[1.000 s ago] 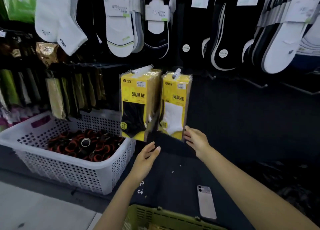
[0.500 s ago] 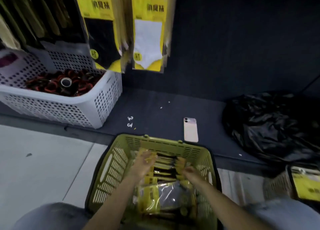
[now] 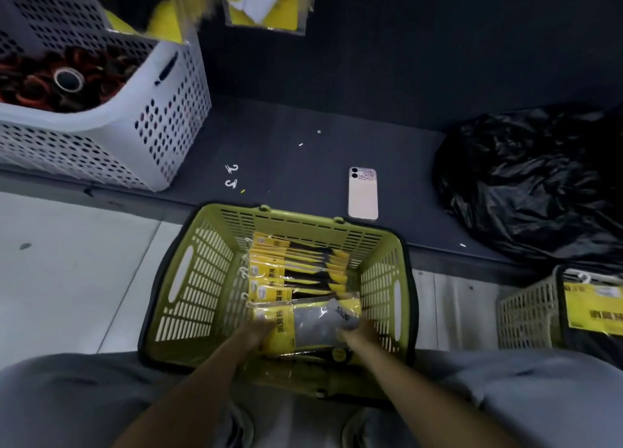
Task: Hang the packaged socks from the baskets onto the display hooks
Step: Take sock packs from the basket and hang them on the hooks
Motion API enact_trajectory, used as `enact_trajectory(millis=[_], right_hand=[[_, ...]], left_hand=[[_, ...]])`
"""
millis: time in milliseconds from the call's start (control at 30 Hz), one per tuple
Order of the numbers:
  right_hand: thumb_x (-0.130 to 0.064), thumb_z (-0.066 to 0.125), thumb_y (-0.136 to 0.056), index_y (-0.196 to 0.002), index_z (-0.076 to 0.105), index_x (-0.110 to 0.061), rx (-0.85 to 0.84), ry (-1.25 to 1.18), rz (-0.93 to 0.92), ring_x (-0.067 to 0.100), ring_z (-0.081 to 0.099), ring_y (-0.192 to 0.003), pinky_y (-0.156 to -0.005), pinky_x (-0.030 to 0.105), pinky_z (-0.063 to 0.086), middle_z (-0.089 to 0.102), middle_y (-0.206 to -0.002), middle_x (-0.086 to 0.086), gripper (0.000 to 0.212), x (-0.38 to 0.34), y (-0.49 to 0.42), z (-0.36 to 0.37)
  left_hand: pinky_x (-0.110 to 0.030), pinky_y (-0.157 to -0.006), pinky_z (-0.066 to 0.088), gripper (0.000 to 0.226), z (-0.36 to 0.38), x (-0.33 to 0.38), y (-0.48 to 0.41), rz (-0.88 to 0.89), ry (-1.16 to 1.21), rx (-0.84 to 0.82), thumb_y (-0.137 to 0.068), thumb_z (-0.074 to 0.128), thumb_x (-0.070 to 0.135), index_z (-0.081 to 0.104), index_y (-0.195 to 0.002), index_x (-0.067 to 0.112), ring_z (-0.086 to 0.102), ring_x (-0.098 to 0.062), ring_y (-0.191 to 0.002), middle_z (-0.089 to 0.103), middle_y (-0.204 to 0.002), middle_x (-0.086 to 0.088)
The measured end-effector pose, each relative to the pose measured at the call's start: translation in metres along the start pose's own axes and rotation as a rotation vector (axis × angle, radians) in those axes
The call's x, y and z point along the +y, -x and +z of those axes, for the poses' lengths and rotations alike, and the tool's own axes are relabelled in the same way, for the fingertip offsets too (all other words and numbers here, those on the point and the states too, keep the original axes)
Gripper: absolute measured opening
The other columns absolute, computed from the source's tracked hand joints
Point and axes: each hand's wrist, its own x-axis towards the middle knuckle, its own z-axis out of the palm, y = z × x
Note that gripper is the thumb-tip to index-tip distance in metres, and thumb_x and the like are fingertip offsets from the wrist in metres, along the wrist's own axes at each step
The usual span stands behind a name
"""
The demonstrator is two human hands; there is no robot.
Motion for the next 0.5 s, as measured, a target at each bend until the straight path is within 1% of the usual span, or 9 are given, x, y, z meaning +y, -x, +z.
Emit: enact_trajectory(millis=[67,133,200,267,333,367,400,467,500], right_hand=[[-0.026,0.063,-0.089,-0.123,0.055,-0.005,0.005,-0.047,0.063,0.022,0.061,-0.09,-0.062,0.022,0.044,0.061,-0.101,0.008,0.041,-0.006,0.005,0.002],[-0.031,0.063,-0.09,-0.124,0.054,-0.008,-0.013,-0.145,0.137,0.024,0.061,-0.097,-0.056,0.024,0.041,0.061,-0.11,0.01,0.042,-0.012,0.008,0.002],[-0.026,0.072,-0.084,-0.128,0.054,-0.009,-0.045,-0.26,0.089,0.026,0.061,-0.104,-0.06,0.026,0.045,0.061,-0.122,0.013,0.051,-0.015,0.008,-0.004],[-0.024,0.077,-0.078,-0.135,0.048,-0.008,-0.084,-0.304,0.005,0.026,0.058,-0.109,-0.074,0.029,0.05,0.056,-0.131,0.014,0.066,-0.02,0.012,-0.015],[-0.031,0.078,-0.078,-0.141,0.038,-0.005,-0.116,-0.265,-0.062,0.029,0.05,-0.123,-0.091,0.032,0.045,0.046,-0.142,0.015,0.079,-0.035,0.023,-0.025],[-0.034,0.077,-0.078,-0.141,0.036,-0.004,-0.109,-0.231,-0.097,0.028,0.049,-0.124,-0.091,0.032,0.044,0.043,-0.144,0.015,0.081,-0.047,0.03,-0.029],[-0.035,0.077,-0.078,-0.138,0.041,-0.005,-0.083,-0.211,-0.146,0.024,0.053,-0.117,-0.085,0.031,0.046,0.046,-0.142,0.015,0.075,-0.058,0.037,-0.034],[-0.034,0.079,-0.075,-0.117,0.059,-0.01,-0.024,-0.276,-0.269,0.016,0.062,-0.092,-0.071,0.026,0.05,0.061,-0.127,0.013,0.052,-0.081,0.051,-0.047],[-0.034,0.081,-0.073,-0.113,0.061,-0.009,-0.001,-0.348,-0.31,0.017,0.064,-0.092,-0.075,0.028,0.052,0.065,-0.121,0.012,0.051,-0.091,0.057,-0.054]], left_hand=[[-0.039,-0.099,0.04,0.043,0.001,0.003,0.0,0.01,-0.006,0.013,-0.097,0.051,0.025,0.043,-0.134,0.005,0.046,-0.032,-0.123,0.046,-0.137,-0.019],[-0.039,-0.101,0.039,0.046,0.001,0.003,-0.001,-0.009,0.04,0.0,-0.097,0.051,0.025,0.041,-0.137,0.005,0.043,-0.032,-0.126,0.043,-0.14,-0.018],[-0.04,-0.107,0.034,0.053,-0.001,0.001,-0.004,-0.02,0.071,-0.016,-0.097,0.05,0.03,0.036,-0.143,0.007,0.038,-0.032,-0.133,0.037,-0.147,-0.016],[-0.041,-0.111,0.03,0.059,-0.002,0.0,-0.005,-0.054,0.095,-0.001,-0.096,0.05,0.037,0.033,-0.145,0.007,0.034,-0.033,-0.136,0.033,-0.15,-0.016],[-0.043,-0.111,0.032,0.068,-0.002,0.005,-0.003,-0.123,0.21,0.059,-0.093,0.054,0.042,0.033,-0.145,0.004,0.036,-0.034,-0.135,0.034,-0.15,-0.018],[-0.045,-0.11,0.034,0.07,-0.002,0.01,-0.001,-0.152,0.32,0.099,-0.091,0.057,0.044,0.035,-0.143,0.003,0.039,-0.036,-0.133,0.037,-0.147,-0.019],[-0.046,-0.107,0.037,0.071,-0.001,0.017,0.001,-0.158,0.425,0.151,-0.089,0.059,0.045,0.038,-0.142,0.001,0.042,-0.036,-0.13,0.041,-0.145,-0.02],[-0.046,-0.107,0.037,0.077,-0.001,0.036,0.007,-0.109,0.515,0.281,-0.085,0.064,0.046,0.038,-0.142,0.002,0.043,-0.035,-0.129,0.042,-0.144,-0.019],[-0.045,-0.109,0.035,0.083,-0.003,0.048,0.012,-0.068,0.528,0.345,-0.082,0.067,0.047,0.035,-0.144,0.003,0.041,-0.035,-0.131,0.04,-0.146,-0.018]])
